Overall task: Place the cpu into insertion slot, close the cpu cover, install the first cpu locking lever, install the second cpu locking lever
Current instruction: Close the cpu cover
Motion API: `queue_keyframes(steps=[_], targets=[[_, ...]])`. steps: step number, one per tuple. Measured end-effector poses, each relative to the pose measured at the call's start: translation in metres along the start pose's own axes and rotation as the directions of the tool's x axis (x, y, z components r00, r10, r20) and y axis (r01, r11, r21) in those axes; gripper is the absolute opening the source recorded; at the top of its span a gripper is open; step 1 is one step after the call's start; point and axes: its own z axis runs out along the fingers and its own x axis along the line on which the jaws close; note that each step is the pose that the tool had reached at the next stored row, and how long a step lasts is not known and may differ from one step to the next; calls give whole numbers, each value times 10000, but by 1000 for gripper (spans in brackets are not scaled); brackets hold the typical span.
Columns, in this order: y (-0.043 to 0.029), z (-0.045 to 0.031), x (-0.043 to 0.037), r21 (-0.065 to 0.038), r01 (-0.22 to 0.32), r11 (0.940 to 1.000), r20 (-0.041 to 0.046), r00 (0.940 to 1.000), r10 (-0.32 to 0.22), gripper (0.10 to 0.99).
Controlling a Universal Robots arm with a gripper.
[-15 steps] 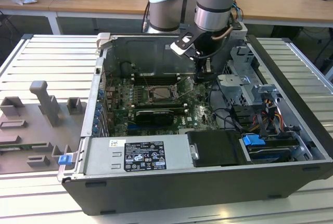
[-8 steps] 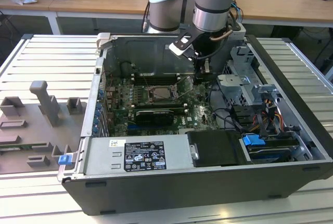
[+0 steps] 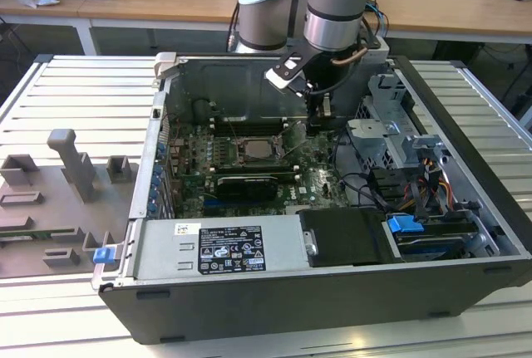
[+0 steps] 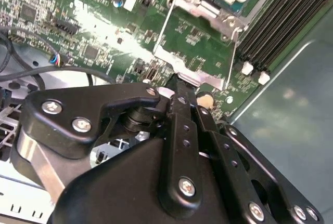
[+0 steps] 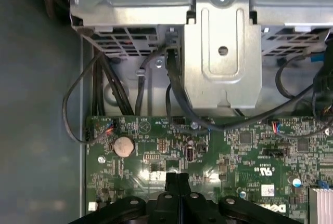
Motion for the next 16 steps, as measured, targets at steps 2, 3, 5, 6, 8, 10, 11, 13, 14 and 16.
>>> queue_keyframes(steps=[2,3,5,6,8,10,11,13,14,16], targets=[[-49,-2,-1,0,-3,10000,0,10000,3,106],[-53,-2,-1,0,-2,10000,-1,10000,2,106],[-64,-2,-1,0,-1,10000,0,10000,1,106],[-68,-2,0,0,-2,10000,-1,10000,2,106],[-73,-3,-1,0,-1,10000,0,10000,1,106],[-86,-3,-1,0,-1,10000,0,10000,1,106],[-90,-3,-1,0,-1,10000,0,10000,1,106],[-96,-4,-1,0,-1,10000,0,10000,1,106],[-98,-4,-1,0,-1,10000,0,10000,1,106],[-107,-4,-1,0,-1,10000,0,10000,1,106]])
